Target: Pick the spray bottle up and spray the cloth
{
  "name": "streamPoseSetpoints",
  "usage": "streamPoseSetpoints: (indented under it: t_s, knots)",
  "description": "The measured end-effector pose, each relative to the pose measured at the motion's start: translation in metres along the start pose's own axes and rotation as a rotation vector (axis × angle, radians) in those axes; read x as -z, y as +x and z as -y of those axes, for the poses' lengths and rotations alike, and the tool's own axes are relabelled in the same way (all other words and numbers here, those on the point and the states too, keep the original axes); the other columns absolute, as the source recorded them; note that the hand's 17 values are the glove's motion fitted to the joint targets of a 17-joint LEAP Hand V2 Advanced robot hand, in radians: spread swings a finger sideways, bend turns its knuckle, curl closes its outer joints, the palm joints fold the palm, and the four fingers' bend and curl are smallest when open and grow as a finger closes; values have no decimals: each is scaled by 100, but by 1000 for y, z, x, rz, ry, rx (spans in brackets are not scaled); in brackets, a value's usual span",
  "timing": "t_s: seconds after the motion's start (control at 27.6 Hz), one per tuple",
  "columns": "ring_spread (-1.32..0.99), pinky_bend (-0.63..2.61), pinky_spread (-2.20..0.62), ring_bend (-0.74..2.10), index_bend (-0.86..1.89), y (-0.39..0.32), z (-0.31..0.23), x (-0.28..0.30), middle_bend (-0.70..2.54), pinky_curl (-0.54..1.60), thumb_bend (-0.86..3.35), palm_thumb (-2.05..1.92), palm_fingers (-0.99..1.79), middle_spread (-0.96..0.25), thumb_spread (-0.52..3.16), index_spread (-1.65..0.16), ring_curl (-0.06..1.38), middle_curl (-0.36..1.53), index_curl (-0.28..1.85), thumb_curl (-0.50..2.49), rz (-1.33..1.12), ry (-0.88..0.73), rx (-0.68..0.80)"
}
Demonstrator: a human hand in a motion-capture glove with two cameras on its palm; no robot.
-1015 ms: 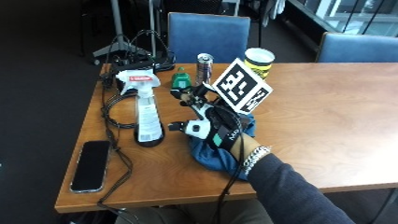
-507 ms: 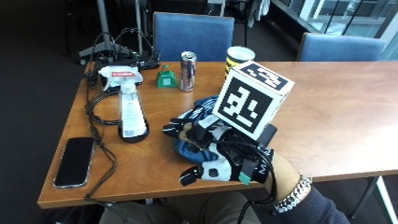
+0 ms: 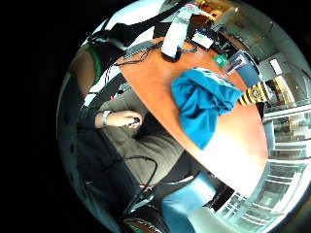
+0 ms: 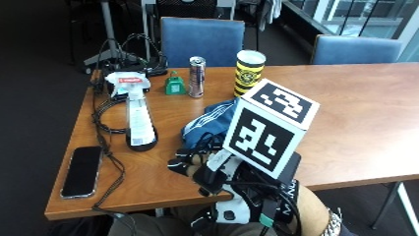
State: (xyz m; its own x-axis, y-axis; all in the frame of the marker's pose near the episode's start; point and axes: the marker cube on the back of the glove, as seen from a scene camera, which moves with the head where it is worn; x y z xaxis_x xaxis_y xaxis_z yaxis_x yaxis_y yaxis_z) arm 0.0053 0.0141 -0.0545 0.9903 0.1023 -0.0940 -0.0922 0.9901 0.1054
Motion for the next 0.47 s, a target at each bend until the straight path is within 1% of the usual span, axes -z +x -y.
streamPoseSetpoints:
  t_s: [0.22,0.47]
  knots:
    - [-9,35,20,38,15,0,1,-11,17,34,-2,54,51,-11,109,-43,34,31,30,33,10,-49,0]
    - [-9,35,20,37,15,1,2,-14,17,35,-2,54,51,-11,109,-43,33,31,29,32,30,-56,8]
